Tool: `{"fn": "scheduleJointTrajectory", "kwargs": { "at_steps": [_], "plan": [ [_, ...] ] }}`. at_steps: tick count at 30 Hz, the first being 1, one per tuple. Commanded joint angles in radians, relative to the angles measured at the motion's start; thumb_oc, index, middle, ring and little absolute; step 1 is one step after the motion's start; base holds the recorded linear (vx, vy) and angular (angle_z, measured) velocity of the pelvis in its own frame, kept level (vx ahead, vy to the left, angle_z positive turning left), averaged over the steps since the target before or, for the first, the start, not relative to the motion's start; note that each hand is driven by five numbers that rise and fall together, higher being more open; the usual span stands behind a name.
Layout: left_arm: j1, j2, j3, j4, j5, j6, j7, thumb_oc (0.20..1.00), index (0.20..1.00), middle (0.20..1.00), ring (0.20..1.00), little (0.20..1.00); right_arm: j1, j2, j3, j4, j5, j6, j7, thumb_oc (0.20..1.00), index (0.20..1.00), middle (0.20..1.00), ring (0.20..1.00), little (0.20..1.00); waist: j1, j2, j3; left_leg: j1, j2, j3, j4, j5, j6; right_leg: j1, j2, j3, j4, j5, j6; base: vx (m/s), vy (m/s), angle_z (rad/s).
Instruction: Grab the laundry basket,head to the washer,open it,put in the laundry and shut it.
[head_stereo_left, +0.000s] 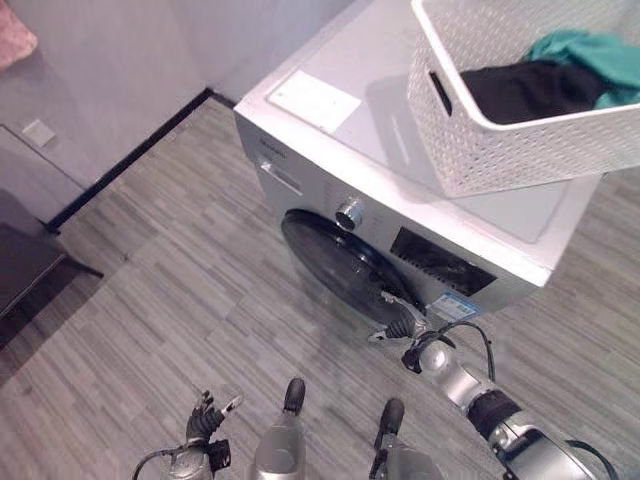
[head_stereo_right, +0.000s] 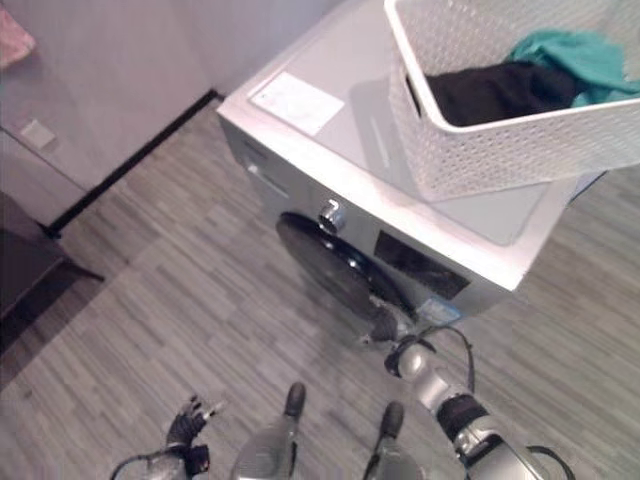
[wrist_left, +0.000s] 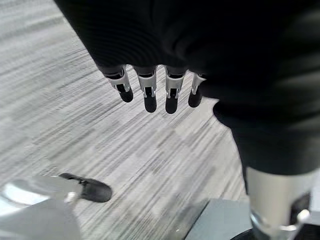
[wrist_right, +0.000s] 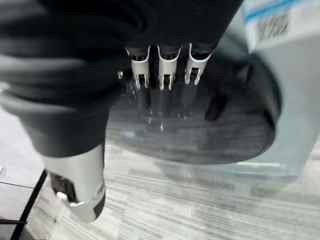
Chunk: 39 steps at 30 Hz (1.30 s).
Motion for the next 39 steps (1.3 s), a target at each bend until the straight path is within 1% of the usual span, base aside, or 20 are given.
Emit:
{"fn": "scheduleJointTrajectory", "kwargs": {
  "at_steps": [1,3,4,5,6,7,9,10,12,13,14,15,16,17,18,20,26,28,35,39],
  "plan": [
    [-0.018,0.047,-0.032,0.012,-0.094,-0.055,0.018,1.000,1.000,1.000,1.000,1.000,-0.127,0.035,0.034,0.030,0.048,-0.027,-0.072,1.000,1.000,1.000,1.000,1.000,0.013,-0.081,0.000,-0.052,0.018,0.026,0.007,-0.051,0.033,-0.008,-0.159,0.058,0.000,-0.060,0.066,-0.07,0.032,0.16],
    [-0.016,0.045,-0.031,-0.014,-0.130,-0.066,0.021,1.000,1.000,1.000,1.000,1.000,-0.169,0.045,0.047,0.064,0.055,-0.025,-0.083,1.000,1.000,1.000,1.000,1.000,0.022,-0.075,0.009,-0.076,0.008,0.020,0.007,-0.044,0.036,-0.032,-0.165,0.063,0.000,-0.052,0.067,-0.04,0.037,0.03],
    [-0.017,0.043,-0.036,-0.037,-0.161,-0.083,0.025,1.000,1.000,1.000,1.000,1.000,-0.235,0.053,0.055,0.108,0.063,-0.025,-0.098,1.000,1.000,1.000,1.000,1.000,0.032,-0.065,0.022,-0.105,-0.001,0.017,0.007,-0.037,0.038,-0.057,-0.174,0.065,0.000,-0.044,0.069,-0.04,0.035,0.02],
    [-0.017,0.043,-0.036,-0.037,-0.161,-0.083,0.025,1.000,1.000,1.000,1.000,1.000,-0.236,0.053,0.055,0.109,0.064,-0.026,-0.099,1.000,1.000,1.000,1.000,1.000,0.032,-0.066,0.021,-0.107,-0.001,0.017,0.007,-0.037,0.039,-0.058,-0.174,0.065,0.000,-0.043,0.070,-0.04,0.049,-0.05],
    [-0.015,0.045,-0.039,-0.060,-0.178,-0.085,0.022,1.000,1.000,1.000,1.000,1.000,-0.288,0.043,0.063,0.154,0.045,-0.015,-0.111,1.000,1.000,1.000,1.000,1.000,0.041,-0.057,0.026,-0.128,-0.012,0.015,0.007,-0.031,0.038,-0.073,-0.181,0.062,0.000,-0.040,0.071,-0.01,0.030,0.06],
    [-0.019,0.049,-0.040,-0.056,-0.178,-0.085,0.022,1.000,1.000,1.000,1.000,1.000,-0.314,0.040,0.060,0.178,0.034,-0.007,-0.121,1.000,1.000,1.000,1.000,1.000,0.043,-0.055,0.026,-0.137,-0.015,0.016,0.007,-0.029,0.036,-0.079,-0.183,0.060,0.000,-0.040,0.071,-0.01,0.041,0.09],
    [-0.028,0.056,-0.039,-0.047,-0.189,-0.083,0.031,1.000,1.000,1.000,1.000,1.000,-0.359,0.041,0.038,0.255,0.051,0.027,-0.145,1.000,1.000,1.000,1.000,1.000,0.041,-0.058,0.023,-0.143,-0.018,0.019,0.007,-0.029,0.036,-0.081,-0.185,0.060,0.000,-0.039,0.071,0.02,0.025,0.12],
    [-0.028,0.056,-0.039,-0.047,-0.189,-0.083,0.031,1.000,1.000,1.000,1.000,1.000,-0.360,0.042,0.038,0.256,0.052,0.026,-0.145,1.000,1.000,1.000,1.000,1.000,0.041,-0.059,0.024,-0.143,-0.018,0.019,0.007,-0.029,0.036,-0.081,-0.185,0.060,0.000,-0.039,0.071,0.02,0.013,0.14],
    [-0.038,0.055,-0.031,-0.016,-0.188,-0.068,0.042,1.000,1.000,1.000,1.000,1.000,-0.376,0.055,0.032,0.268,0.039,0.056,-0.158,1.000,1.000,1.000,1.000,1.000,0.036,-0.067,0.022,-0.139,-0.019,0.026,0.007,-0.031,0.036,-0.080,-0.184,0.063,0.000,-0.038,0.071,0.02,0.013,0.20],
    [-0.042,0.053,-0.017,0.025,-0.172,-0.050,0.060,1.000,1.000,1.000,1.000,1.000,-0.324,0.081,-0.002,0.211,0.026,0.091,-0.184,1.000,1.000,1.000,1.000,1.000,0.015,-0.083,0.023,-0.128,-0.014,0.035,0.007,-0.039,0.039,-0.077,-0.179,0.069,0.000,-0.037,0.072,0.05,0.011,0.11],
    [-0.033,0.047,0.005,0.042,-0.163,-0.029,0.071,1.000,1.000,1.000,1.000,1.000,-0.208,0.076,-0.052,0.083,0.005,0.117,-0.202,1.000,1.000,1.000,1.000,1.000,-0.006,-0.101,0.022,-0.115,-0.008,0.040,0.007,-0.050,0.046,-0.074,-0.175,0.077,0.000,-0.036,0.074,0.08,-0.020,-0.13],
    [-0.013,0.037,0.027,0.034,-0.162,-0.019,0.075,1.000,1.000,1.000,1.000,1.000,-0.047,0.032,-0.131,-0.074,-0.032,0.130,-0.211,1.000,1.000,1.000,1.000,1.000,-0.018,-0.115,0.023,-0.093,0.000,0.046,0.007,-0.063,0.051,-0.066,-0.171,0.082,0.000,-0.040,0.077,0.08,-0.052,-0.34],
    [0.001,0.037,0.040,0.013,-0.159,-0.017,0.075,1.000,1.000,1.000,1.000,1.000,0.095,-0.025,-0.239,-0.207,-0.054,0.137,-0.229,1.000,1.000,1.000,1.000,1.000,-0.030,-0.129,0.023,-0.084,0.004,0.048,0.007,-0.067,0.055,-0.064,-0.169,0.081,0.000,-0.040,0.080,0.06,-0.079,-0.39],
    [0.004,0.036,0.034,-0.012,-0.145,-0.016,0.067,1.000,1.000,1.000,1.000,1.000,0.197,-0.065,-0.361,-0.320,-0.058,0.136,-0.275,1.000,1.000,1.000,1.000,1.000,-0.045,-0.138,0.024,-0.082,0.010,0.046,0.007,-0.068,0.053,-0.063,-0.167,0.076,0.000,-0.041,0.081,0.03,-0.056,-0.25],
    [0.004,0.036,0.033,-0.012,-0.145,-0.016,0.067,1.000,1.000,1.000,1.000,1.000,0.200,-0.065,-0.363,-0.322,-0.058,0.137,-0.274,1.000,1.000,1.000,1.000,1.000,-0.045,-0.138,0.023,-0.082,0.010,0.045,0.007,-0.068,0.053,-0.063,-0.167,0.076,0.000,-0.041,0.081,0.01,-0.033,-0.14],
    [0.006,0.034,0.023,-0.045,-0.152,-0.020,0.064,1.000,1.000,1.000,1.000,1.000,0.206,-0.067,-0.409,-0.335,-0.037,0.133,-0.306,1.000,1.000,1.000,1.000,1.000,-0.051,-0.138,0.027,-0.087,0.010,0.045,0.007,-0.066,0.052,-0.070,-0.166,0.076,0.000,-0.040,0.081,-0.01,-0.013,-0.16],
    [0.009,0.033,0.020,-0.063,-0.166,-0.022,0.058,1.000,1.000,1.000,1.000,1.000,0.165,-0.056,-0.411,-0.311,-0.008,0.127,-0.325,1.000,1.000,1.000,1.000,1.000,-0.050,-0.135,0.036,-0.100,0.012,0.049,0.007,-0.062,0.048,-0.084,-0.165,0.080,0.000,-0.036,0.080,-0.01,-0.004,-0.08],
    [0.011,0.032,0.025,-0.056,-0.182,-0.028,0.059,1.000,1.000,1.000,1.000,1.000,0.112,-0.044,-0.381,-0.275,0.021,0.108,-0.329,1.000,1.000,1.000,1.000,1.000,-0.040,-0.127,0.043,-0.114,0.007,0.049,0.007,-0.057,0.046,-0.095,-0.168,0.080,0.000,-0.031,0.080,0.00,0.003,0.02],
    [0.008,0.035,0.025,-0.040,-0.195,-0.035,0.066,1.000,1.000,1.000,1.000,1.000,0.002,-0.004,-0.307,-0.220,0.079,0.080,-0.332,1.000,1.000,1.000,1.000,1.000,-0.024,-0.109,0.059,-0.146,-0.005,0.046,0.007,-0.047,0.042,-0.113,-0.181,0.070,0.000,-0.023,0.082,0.00,0.004,-0.01],
    [0.002,0.032,0.023,-0.035,-0.207,-0.037,0.073,1.000,1.000,1.000,1.000,1.000,-0.023,0.019,-0.284,-0.206,0.103,0.073,-0.338,1.000,1.000,1.000,1.000,1.000,-0.019,-0.110,0.063,-0.152,-0.007,0.045,0.007,-0.046,0.041,-0.116,-0.183,0.068,0.000,-0.022,0.083,0.00,0.000,0.00]
  ]
}}
